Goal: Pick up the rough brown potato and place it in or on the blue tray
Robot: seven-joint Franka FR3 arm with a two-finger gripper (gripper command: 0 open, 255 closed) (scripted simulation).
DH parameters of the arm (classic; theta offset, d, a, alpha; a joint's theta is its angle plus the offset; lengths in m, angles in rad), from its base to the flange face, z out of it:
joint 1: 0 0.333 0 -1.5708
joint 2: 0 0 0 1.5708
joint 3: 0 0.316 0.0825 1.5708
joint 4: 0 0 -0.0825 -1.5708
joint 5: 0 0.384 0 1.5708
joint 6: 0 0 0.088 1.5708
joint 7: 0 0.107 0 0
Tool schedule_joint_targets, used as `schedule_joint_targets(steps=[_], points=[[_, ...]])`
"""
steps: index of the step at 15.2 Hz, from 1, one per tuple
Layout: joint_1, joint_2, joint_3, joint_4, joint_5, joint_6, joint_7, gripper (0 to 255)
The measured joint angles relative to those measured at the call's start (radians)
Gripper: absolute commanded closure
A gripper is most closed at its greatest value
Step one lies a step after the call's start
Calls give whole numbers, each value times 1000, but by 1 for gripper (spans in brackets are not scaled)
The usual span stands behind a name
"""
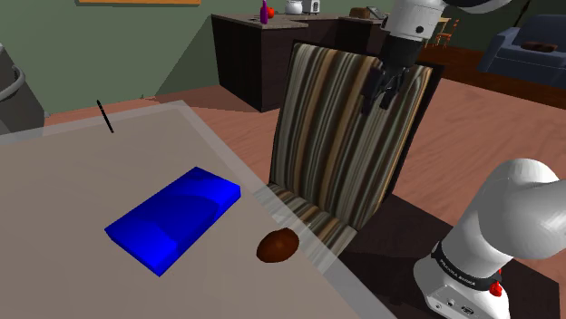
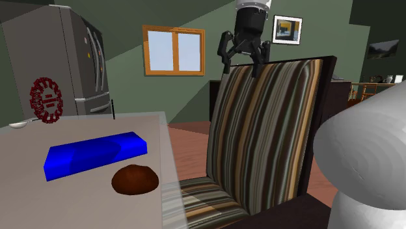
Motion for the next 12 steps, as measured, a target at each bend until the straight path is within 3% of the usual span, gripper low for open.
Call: schedule_joint_targets(steps=[3,12], points=[[25,18,21,-10,-2,33,-23,0],[179,171,153,-54,-47,266,-199,0]])
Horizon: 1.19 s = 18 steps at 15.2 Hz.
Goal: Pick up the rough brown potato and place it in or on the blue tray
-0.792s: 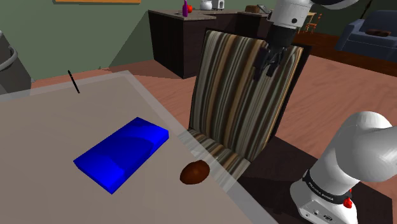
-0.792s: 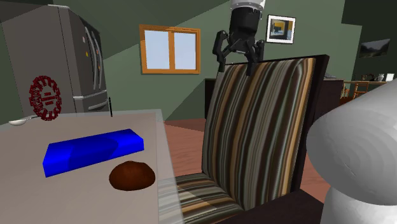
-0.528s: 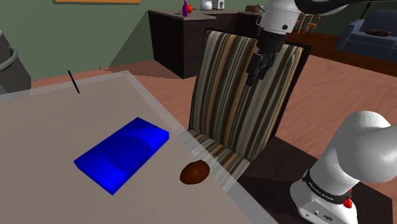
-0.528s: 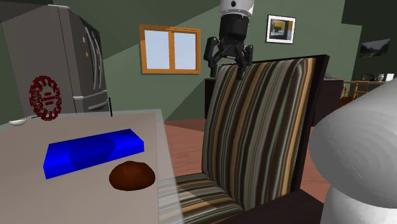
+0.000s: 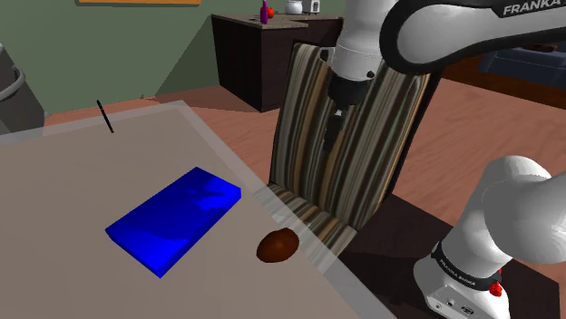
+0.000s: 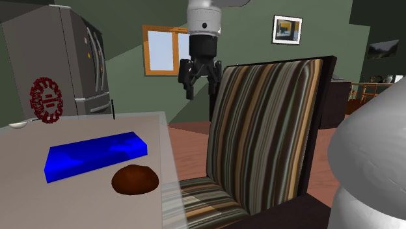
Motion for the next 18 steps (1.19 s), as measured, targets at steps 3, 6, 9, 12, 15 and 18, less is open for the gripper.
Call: schedule_joint_targets(steps=[3,6,9,12,15,18], points=[[51,48,56,-26,-20,85,-43,0],[94,90,102,-50,-50,161,-93,0],[134,142,155,-75,-86,246,-130,0],[167,191,208,-104,-132,331,-163,0],[195,245,268,-132,-190,413,-179,0],[205,309,327,-157,-273,501,-185,0]])
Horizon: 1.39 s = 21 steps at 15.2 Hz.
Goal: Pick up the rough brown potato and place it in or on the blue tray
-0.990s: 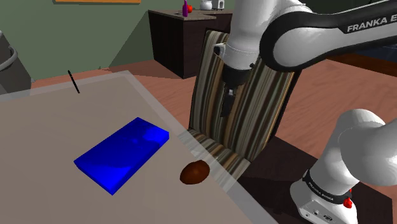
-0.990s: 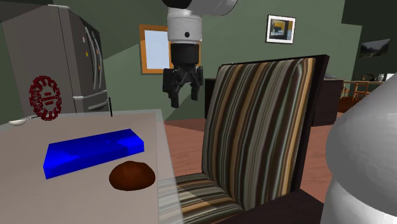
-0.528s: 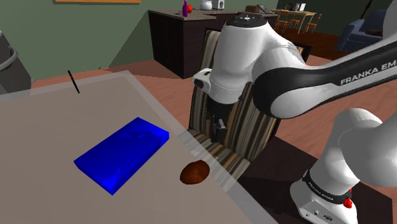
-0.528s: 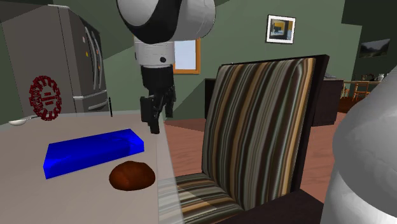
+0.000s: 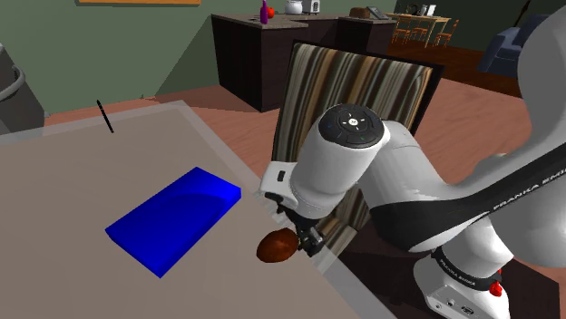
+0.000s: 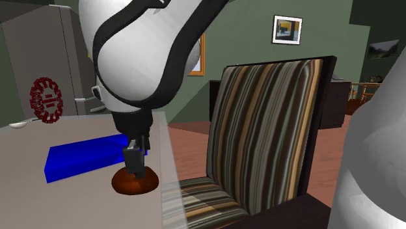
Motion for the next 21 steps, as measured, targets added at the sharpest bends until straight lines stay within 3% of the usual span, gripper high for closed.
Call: schedule_joint_targets(steps=[9,15,16,21], points=[[-58,122,50,-21,-147,128,80,0],[-64,131,51,-20,-159,136,87,0],[-64,131,51,-20,-159,136,87,255],[-64,130,51,-20,-159,136,87,255]])
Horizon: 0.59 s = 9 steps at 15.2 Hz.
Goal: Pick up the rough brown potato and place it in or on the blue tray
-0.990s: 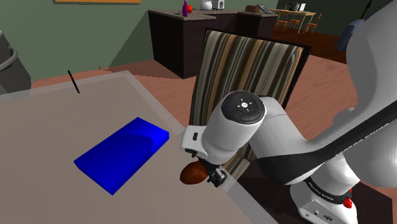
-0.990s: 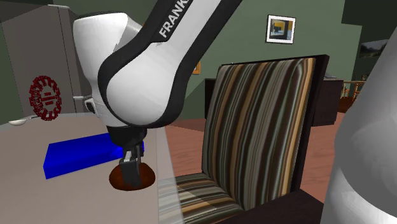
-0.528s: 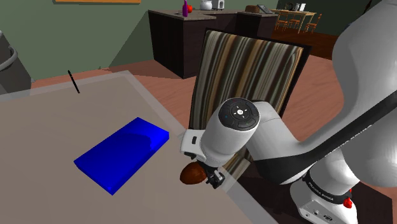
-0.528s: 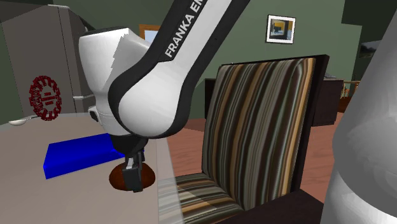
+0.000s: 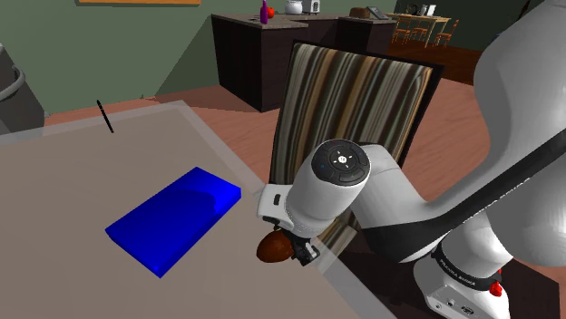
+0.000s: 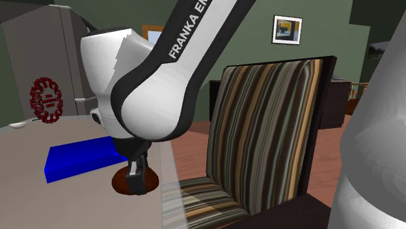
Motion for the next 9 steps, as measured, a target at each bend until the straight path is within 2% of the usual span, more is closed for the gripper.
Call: schedule_joint_targets(steps=[5,9], points=[[0,0,0,0,0,0,0,255],[21,-40,-16,8,52,-39,-49,255]])
